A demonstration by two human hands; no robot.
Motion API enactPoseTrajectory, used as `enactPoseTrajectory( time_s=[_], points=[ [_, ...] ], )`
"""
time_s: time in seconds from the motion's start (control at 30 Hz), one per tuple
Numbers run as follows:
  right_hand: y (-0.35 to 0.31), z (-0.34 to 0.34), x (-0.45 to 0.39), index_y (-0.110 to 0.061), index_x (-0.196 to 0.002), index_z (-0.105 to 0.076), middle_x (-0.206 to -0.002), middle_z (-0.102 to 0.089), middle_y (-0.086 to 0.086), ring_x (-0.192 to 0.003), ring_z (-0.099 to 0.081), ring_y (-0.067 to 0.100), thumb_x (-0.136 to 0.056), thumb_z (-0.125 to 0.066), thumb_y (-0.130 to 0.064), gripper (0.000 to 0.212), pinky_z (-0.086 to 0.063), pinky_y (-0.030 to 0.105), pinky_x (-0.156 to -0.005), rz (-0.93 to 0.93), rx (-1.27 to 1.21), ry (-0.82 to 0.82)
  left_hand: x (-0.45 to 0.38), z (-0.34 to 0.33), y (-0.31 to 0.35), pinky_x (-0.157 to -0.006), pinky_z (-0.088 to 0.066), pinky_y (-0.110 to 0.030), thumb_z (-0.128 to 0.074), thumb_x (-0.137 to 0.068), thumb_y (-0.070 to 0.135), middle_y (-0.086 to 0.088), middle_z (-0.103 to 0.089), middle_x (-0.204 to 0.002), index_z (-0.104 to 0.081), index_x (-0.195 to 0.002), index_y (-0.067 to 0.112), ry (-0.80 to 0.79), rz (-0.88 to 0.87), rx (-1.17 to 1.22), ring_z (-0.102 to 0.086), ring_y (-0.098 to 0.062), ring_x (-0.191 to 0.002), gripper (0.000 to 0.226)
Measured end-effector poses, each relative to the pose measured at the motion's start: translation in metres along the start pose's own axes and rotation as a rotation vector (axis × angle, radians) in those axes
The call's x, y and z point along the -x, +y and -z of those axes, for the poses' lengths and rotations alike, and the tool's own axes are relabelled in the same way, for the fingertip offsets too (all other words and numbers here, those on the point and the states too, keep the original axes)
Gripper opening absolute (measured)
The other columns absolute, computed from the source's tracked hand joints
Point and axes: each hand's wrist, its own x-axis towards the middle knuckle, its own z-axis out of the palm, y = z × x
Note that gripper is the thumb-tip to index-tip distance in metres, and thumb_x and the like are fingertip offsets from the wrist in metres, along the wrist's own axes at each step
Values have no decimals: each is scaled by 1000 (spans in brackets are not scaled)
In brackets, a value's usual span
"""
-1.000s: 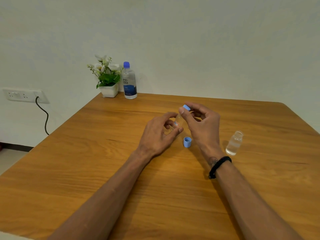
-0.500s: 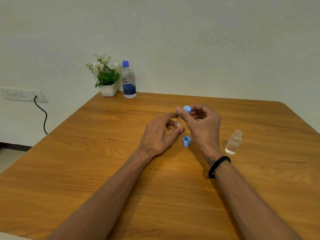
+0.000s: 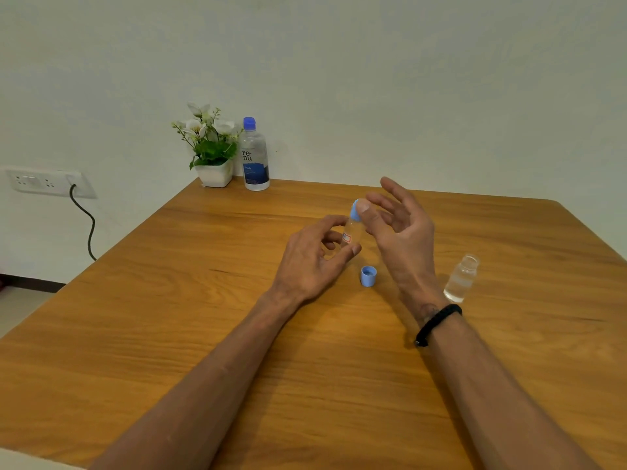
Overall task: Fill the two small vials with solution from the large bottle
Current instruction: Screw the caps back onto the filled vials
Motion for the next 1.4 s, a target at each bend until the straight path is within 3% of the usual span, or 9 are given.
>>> enactPoseTrajectory(
  time_s=[0.07, 0.27, 0.53, 0.7, 0.8, 0.9, 1.13, 1.27, 1.4],
  points=[
    [-1, 2, -1, -26, -144, -63, -129, -76, -4, -120, -71, 5, -96, -79, -24, 51, -59, 40, -105, -24, -83, -40, 0, -1, 0, -73, -48, -15, -73, -94, 45, 13, -70, -104, -59, -140, 29, -5, -3, -3, -66, -1, -97, 51],
    [4, 3, -3, -18, -119, -80, -116, -81, -6, -113, -75, 10, -97, -75, -9, 24, -61, 45, -102, -17, -32, -60, -1, 0, 0, -76, -50, -18, -74, -94, 45, 11, -71, -107, -60, -141, 28, -30, -3, -14, -66, -3, -100, 52],
    [6, 4, -1, -20, -103, -75, -102, -75, -6, -85, -66, 1, -84, -90, -24, 24, -58, 21, -80, 27, 100, 38, 2, -3, 0, -91, -54, -37, -70, -93, 51, 12, -72, -107, -57, -144, 29, -58, -45, -93, -63, -5, -98, 57],
    [0, 3, 1, -26, -122, -70, -114, -74, -8, -99, -71, 5, -83, -91, -36, 46, -60, 21, -82, 11, 87, 40, 1, -2, 1, -87, -56, -38, -70, -92, 51, 12, -72, -104, -59, -142, 28, -27, -20, -54, -64, -6, -98, 56],
    [-3, 5, 0, -27, -138, -64, -121, -78, -5, -112, -73, 5, -90, -85, -18, 52, -60, 21, -92, -29, -42, -32, 0, -1, 2, -87, -57, -38, -73, -92, 48, 14, -71, -102, -61, -139, 28, -10, -2, -27, -66, -7, -99, 52],
    [-3, 5, 1, -27, -134, -68, -114, -80, -4, -111, -74, 4, -93, -78, -6, 47, -61, 24, -94, -57, -52, -38, 1, -1, 1, -85, -56, -37, -76, -91, 46, 13, -72, -100, -63, -137, 27, 5, -6, -19, -66, -7, -98, 51],
    [2, 5, 0, -23, -116, -77, -101, -74, -8, -86, -66, 2, -82, -92, -25, 37, -57, 18, -78, -30, 30, 21, 2, -2, 1, -88, -55, -36, -73, -92, 49, 18, -68, -99, -59, -139, 31, -19, -39, -76, -63, -2, -95, 52],
    [-1, 4, 1, -27, -130, -71, -114, -76, -11, -103, -71, 2, -84, -91, -32, 51, -59, 18, -84, -42, 9, 5, 1, -2, 2, -87, -55, -37, -71, -92, 52, 15, -70, -102, -58, -141, 32, -18, -28, -71, -63, -5, -96, 54],
    [-2, 5, 0, -29, -135, -67, -116, -81, -3, -115, -74, 11, -91, -81, -6, 51, -60, 30, -97, -97, -112, -53, 1, -1, 3, -86, -56, -37, -75, -92, 47, 16, -68, -100, -61, -139, 28, 0, -16, -52, -64, -7, -97, 52]
  ],
)
